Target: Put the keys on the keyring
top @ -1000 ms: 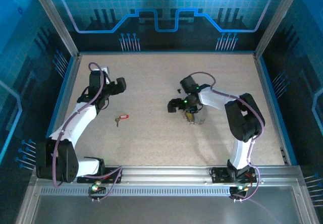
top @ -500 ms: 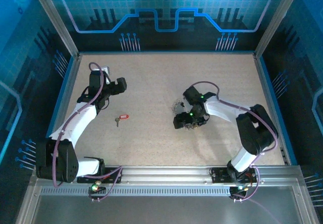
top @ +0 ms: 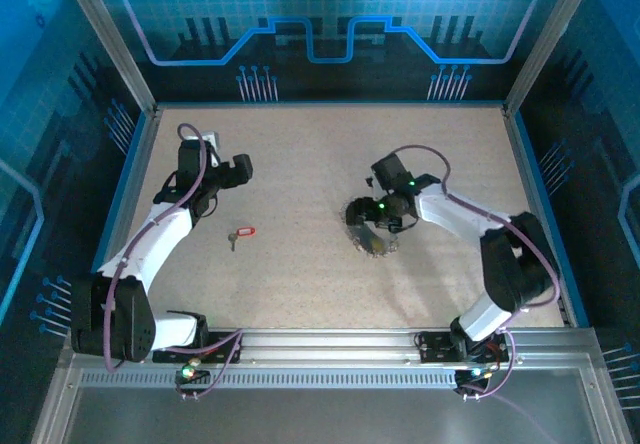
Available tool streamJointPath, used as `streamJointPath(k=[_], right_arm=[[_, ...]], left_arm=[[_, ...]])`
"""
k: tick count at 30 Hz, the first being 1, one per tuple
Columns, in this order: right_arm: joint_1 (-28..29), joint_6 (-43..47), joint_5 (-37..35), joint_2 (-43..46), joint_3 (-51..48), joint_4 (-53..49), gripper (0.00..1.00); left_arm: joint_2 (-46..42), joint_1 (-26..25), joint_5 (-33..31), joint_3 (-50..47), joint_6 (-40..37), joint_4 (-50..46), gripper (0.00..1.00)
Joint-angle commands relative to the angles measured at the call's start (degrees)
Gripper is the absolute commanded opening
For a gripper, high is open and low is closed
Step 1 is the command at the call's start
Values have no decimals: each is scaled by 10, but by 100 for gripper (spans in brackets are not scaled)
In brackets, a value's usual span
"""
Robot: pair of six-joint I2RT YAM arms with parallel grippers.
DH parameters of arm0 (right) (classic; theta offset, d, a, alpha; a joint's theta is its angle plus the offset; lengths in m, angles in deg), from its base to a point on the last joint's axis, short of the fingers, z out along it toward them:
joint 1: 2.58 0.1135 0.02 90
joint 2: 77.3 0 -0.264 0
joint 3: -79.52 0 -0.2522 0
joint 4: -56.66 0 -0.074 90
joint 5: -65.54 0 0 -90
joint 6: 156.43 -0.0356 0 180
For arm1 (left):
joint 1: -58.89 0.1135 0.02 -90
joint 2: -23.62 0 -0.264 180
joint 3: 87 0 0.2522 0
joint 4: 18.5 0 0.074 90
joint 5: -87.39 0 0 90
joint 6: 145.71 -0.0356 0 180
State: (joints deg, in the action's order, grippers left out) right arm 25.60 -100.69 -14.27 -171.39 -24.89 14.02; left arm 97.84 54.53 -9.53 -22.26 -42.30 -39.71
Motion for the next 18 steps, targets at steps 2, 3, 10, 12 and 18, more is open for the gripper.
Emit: streamJointPath(k=[2,3,10,12,18], right_arm=[[23,-17,36,-93,75,75,79],[27,-14,26,-109,86,73,79],[35,20,31,-166,101,75,83],[46,30,45,-159,83,88,83],[84,88,113,-147,53,57,83]], left_arm=[[-1,-9,10,13,-5,2,99],[-1,-9,10,12,-5,3,99],[-5,-12,5,8,-11,7,99],[-1,-12,10,11,-10,5,99],[9,-12,11,12,-6,4,99]])
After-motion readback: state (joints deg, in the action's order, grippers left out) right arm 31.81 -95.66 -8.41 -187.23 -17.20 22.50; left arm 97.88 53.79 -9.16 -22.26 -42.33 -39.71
